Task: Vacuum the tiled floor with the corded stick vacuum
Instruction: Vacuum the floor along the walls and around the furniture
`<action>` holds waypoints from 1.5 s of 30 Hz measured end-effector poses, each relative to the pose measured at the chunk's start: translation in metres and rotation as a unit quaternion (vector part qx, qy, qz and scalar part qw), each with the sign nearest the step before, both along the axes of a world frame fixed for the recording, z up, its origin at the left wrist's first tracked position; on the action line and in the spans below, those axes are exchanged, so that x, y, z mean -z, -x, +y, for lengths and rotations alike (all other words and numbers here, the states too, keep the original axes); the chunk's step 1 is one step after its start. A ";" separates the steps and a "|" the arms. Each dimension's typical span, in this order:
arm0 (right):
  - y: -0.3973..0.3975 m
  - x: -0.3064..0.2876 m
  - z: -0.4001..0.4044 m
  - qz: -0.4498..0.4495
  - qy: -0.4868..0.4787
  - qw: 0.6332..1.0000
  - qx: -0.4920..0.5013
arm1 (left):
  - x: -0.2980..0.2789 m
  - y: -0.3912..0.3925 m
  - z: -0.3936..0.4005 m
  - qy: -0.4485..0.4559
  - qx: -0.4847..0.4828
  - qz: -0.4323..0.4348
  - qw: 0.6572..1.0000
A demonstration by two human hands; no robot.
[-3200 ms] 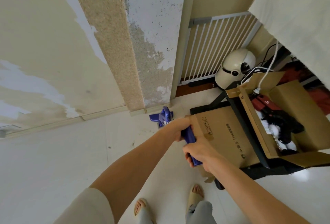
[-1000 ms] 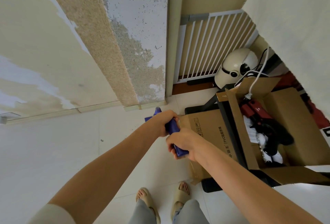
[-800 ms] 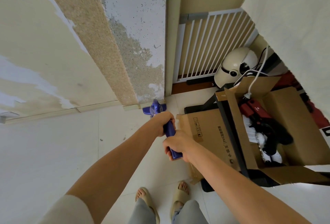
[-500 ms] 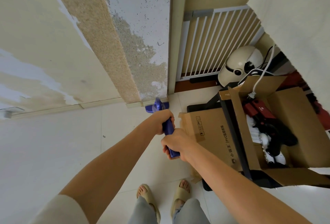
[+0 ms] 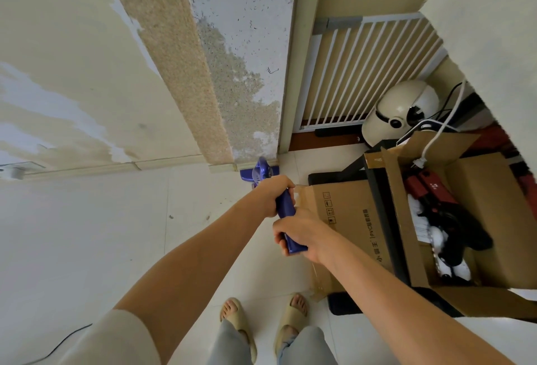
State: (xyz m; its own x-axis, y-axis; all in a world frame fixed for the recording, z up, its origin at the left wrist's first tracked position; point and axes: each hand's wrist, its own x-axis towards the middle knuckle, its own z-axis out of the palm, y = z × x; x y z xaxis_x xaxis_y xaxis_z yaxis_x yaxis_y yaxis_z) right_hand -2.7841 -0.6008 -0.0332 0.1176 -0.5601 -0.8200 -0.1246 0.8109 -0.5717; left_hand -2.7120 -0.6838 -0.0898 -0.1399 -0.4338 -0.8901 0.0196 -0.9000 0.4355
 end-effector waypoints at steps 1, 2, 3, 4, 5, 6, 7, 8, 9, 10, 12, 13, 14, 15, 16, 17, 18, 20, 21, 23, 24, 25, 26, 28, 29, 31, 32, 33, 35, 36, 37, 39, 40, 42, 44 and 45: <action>-0.006 0.000 0.002 -0.002 -0.001 1.000 0.002 | -0.002 -0.004 0.001 0.005 0.009 -0.015 1.000; -0.011 -0.001 0.002 -0.003 0.000 1.000 0.003 | -0.004 -0.009 0.001 0.011 0.014 -0.030 0.999; -0.018 -0.002 0.003 -0.006 0.001 1.000 0.004 | -0.006 -0.014 0.001 0.016 0.015 -0.039 0.999; -0.027 -0.004 0.001 -0.012 0.005 1.000 0.005 | -0.009 -0.022 0.000 0.025 0.013 -0.043 0.999; -0.035 -0.007 0.001 -0.019 0.006 1.000 0.010 | -0.011 -0.030 -0.002 0.034 0.008 -0.044 0.998; -0.042 -0.010 0.000 -0.026 0.005 1.000 0.015 | -0.014 -0.037 -0.001 0.039 0.000 -0.043 0.998; -0.050 -0.013 0.000 -0.032 0.005 0.999 0.019 | -0.018 -0.047 0.000 0.045 -0.008 -0.040 0.998; -0.056 -0.015 0.001 -0.036 0.002 0.999 0.020 | -0.021 -0.053 0.002 0.046 -0.014 -0.038 0.998; -0.063 -0.017 0.002 -0.040 -0.001 0.999 0.017 | -0.023 -0.061 0.004 0.049 -0.021 -0.036 0.998; -0.071 -0.017 0.004 -0.042 -0.004 0.999 0.014 | -0.025 -0.070 0.008 0.049 -0.032 -0.034 0.998; -0.089 -0.017 0.007 -0.047 -0.013 0.999 0.008 | -0.025 -0.089 0.014 0.046 -0.043 -0.036 0.997; -0.099 -0.016 0.008 -0.050 -0.016 0.999 0.004 | -0.024 -0.101 0.016 0.044 -0.043 -0.040 0.997; -0.110 -0.015 0.008 -0.051 -0.016 0.999 -0.001 | -0.024 -0.113 0.017 0.041 -0.043 -0.044 0.997; -0.121 -0.015 0.007 -0.050 -0.017 0.999 -0.005 | -0.023 -0.125 0.017 0.040 -0.045 -0.048 0.997; -0.130 -0.016 0.005 -0.049 -0.017 0.999 -0.009 | -0.024 -0.135 0.016 0.038 -0.045 -0.048 0.997; -0.140 -0.016 0.003 -0.048 -0.018 0.999 -0.011 | -0.023 -0.145 0.014 0.036 -0.046 -0.047 0.997; -0.147 -0.016 0.000 -0.048 -0.017 0.999 -0.006 | -0.024 -0.151 0.011 0.036 -0.045 -0.044 0.997; -0.159 -0.015 -0.006 -0.061 -0.017 0.998 0.022 | -0.024 -0.160 0.003 0.041 -0.033 -0.048 0.997; -0.164 -0.015 -0.008 -0.074 -0.020 0.996 0.044 | -0.024 -0.163 -0.001 0.042 -0.023 -0.050 0.998; -0.172 -0.013 -0.010 -0.091 -0.025 0.993 0.078 | -0.024 -0.168 -0.006 0.039 -0.004 -0.055 0.998; -0.176 -0.011 -0.007 -0.088 -0.028 0.993 0.079 | -0.022 -0.171 -0.004 0.034 0.006 -0.058 0.998; -0.180 -0.009 -0.003 -0.083 -0.032 0.993 0.073 | -0.020 -0.175 -0.001 0.026 0.017 -0.060 0.998; -0.182 -0.007 0.002 -0.079 -0.034 0.994 0.063 | -0.018 -0.178 0.003 0.016 0.025 -0.060 0.998; -0.187 -0.004 0.008 -0.070 -0.033 0.996 0.041 | -0.012 -0.186 0.008 0.006 0.030 -0.057 0.998; -0.187 -0.004 0.008 -0.064 -0.029 0.997 0.031 | -0.010 -0.188 0.009 0.006 0.025 -0.050 0.998; -0.189 -0.005 0.002 -0.059 -0.019 0.998 0.020 | -0.011 -0.192 0.005 0.014 0.004 -0.022 1.000; -0.189 -0.007 -0.003 -0.059 -0.015 0.998 0.020 | -0.014 -0.193 0.001 0.016 -0.007 -0.007 1.000; -0.190 -0.010 -0.007 -0.057 -0.013 0.998 0.021 | -0.016 -0.194 -0.002 0.017 -0.013 0.003 1.000; -0.190 -0.013 -0.011 -0.046 -0.014 0.999 0.019 | -0.019 -0.194 -0.005 0.016 -0.017 0.003 1.000; -0.191 -0.015 -0.010 -0.039 -0.012 0.999 0.011 | -0.020 -0.194 -0.004 0.014 -0.018 -0.001 1.000; -0.191 -0.015 -0.008 -0.034 -0.013 0.999 0.002 | -0.019 -0.195 -0.002 0.013 -0.017 -0.008 1.000; -0.192 -0.016 -0.003 -0.032 -0.016 0.999 -0.013 | -0.017 -0.197 0.004 0.012 -0.015 -0.022 1.000; -0.193 -0.016 0.000 -0.034 -0.016 0.999 -0.022 | -0.017 -0.200 0.007 0.013 -0.021 -0.026 0.999; -0.196 -0.019 0.004 -0.036 -0.015 0.998 -0.039 | -0.019 -0.207 0.013 0.011 -0.042 -0.021 0.999; -0.199 -0.024 0.007 -0.047 -0.016 0.998 -0.050 | -0.023 -0.213 0.020 0.010 -0.056 -0.020 0.998; -0.202 -0.024 0.009 -0.055 -0.020 0.997 -0.046 | -0.025 -0.216 0.022 0.008 -0.054 -0.023 0.998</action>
